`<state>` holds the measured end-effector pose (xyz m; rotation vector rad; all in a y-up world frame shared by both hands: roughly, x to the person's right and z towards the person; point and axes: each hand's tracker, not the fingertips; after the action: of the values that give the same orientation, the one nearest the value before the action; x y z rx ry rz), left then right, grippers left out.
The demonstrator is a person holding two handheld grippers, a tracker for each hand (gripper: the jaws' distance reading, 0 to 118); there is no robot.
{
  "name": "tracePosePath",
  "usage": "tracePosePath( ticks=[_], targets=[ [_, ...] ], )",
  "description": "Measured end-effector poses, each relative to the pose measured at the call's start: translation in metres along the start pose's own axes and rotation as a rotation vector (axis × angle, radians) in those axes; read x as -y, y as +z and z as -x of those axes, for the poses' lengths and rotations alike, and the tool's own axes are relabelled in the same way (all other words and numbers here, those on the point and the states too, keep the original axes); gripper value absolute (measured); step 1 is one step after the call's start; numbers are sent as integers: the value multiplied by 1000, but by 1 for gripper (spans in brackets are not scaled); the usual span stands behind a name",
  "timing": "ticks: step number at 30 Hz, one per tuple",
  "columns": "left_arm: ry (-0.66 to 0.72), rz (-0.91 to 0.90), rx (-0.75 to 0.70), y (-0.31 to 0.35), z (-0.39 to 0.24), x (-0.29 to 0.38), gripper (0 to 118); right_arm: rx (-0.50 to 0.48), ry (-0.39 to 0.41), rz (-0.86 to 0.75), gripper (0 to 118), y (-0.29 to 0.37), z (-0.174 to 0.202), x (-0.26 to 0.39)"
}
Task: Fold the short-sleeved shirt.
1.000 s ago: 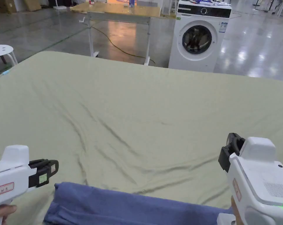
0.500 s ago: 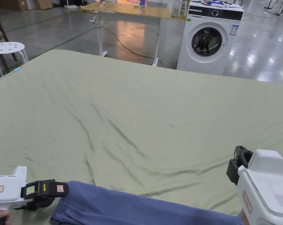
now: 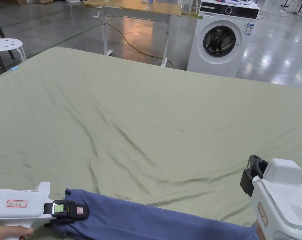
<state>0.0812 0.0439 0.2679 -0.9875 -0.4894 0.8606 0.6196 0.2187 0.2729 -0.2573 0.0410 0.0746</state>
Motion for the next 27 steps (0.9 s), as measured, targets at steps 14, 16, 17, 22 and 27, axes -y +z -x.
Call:
tracePosePath(
  ticks=[14,16,17,22,27],
  targets=[
    [-128,-42,-151,61,-78,-44,5,-4,9,-2,1,-3,-10,-5],
    [-133,-51,-209,78,-87,-51,5,-6,8,-3,1,-4,-11,-5],
    [-136,-54,-245,86,-90,-54,5,-7,7,-3,1,-4,-11,-5],
    [-199,-40,-415,97,-130,-42,5,-17,9,-7,1,-5,-11,-5],
    [-258,-8,-330,81,-179,-17,5,-23,-4,-5,1,-6,-11,-4]
  ],
)
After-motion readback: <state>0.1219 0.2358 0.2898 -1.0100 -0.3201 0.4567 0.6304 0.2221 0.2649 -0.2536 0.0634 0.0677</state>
